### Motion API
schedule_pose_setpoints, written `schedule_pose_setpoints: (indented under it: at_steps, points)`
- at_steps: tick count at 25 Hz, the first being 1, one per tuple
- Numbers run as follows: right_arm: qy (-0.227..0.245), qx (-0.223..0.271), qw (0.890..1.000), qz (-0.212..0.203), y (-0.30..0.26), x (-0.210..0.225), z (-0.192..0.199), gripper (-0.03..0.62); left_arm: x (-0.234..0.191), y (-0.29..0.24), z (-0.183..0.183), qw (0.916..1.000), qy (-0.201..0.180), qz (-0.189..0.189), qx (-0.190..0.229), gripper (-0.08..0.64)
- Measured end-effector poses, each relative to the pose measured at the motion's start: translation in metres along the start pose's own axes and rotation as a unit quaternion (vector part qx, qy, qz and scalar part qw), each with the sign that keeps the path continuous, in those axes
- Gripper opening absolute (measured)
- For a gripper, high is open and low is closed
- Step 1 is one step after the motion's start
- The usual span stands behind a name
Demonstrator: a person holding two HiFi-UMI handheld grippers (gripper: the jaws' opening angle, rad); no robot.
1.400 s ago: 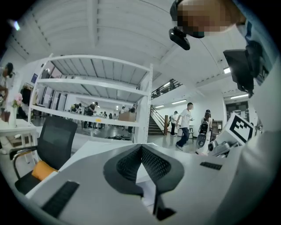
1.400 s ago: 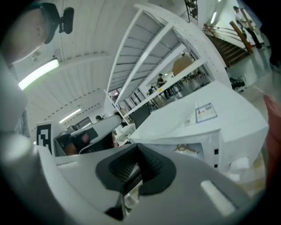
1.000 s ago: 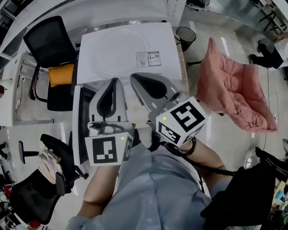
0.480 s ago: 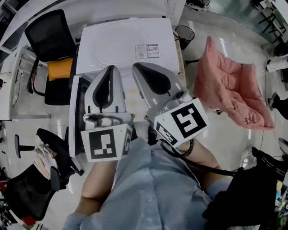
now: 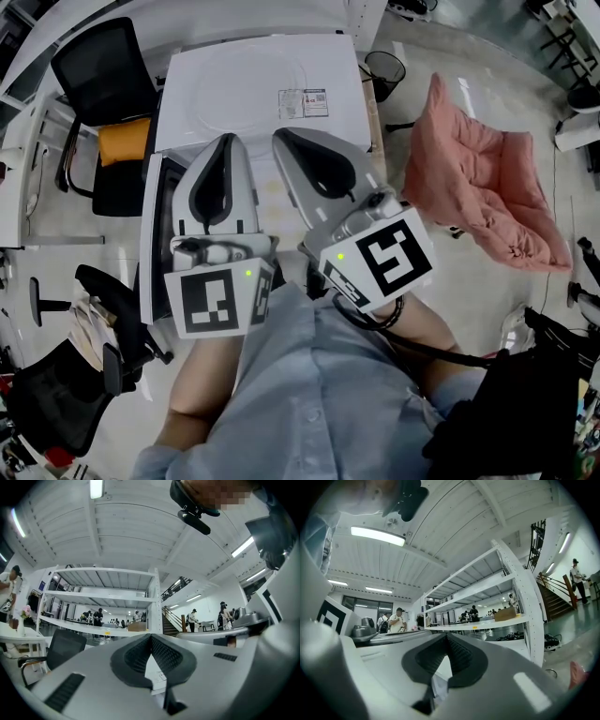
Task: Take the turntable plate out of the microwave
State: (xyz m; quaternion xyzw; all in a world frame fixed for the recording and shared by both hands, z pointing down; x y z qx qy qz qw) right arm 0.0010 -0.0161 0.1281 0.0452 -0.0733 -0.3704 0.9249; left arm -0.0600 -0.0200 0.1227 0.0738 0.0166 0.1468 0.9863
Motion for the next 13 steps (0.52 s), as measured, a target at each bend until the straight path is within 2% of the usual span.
schedule_pose_setpoints:
  at_steps: [13]
  points:
    - [-0.006, 0.01, 1.0, -0.01, 0.0034, 0.0045, -0.0048, 0.0, 0.004, -0.0027, 0.0027, 0.9999, 0.013, -0.007, -0.007, 0.008]
Point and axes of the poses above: the fingertips, and each gripper's own axes: y backward along the fingers, x to its right, z out of its underside, the point moved 1 cm from there along y, backward along the fingers, and after that the axes turned 4 degrees about x, right-handed, at the moved point
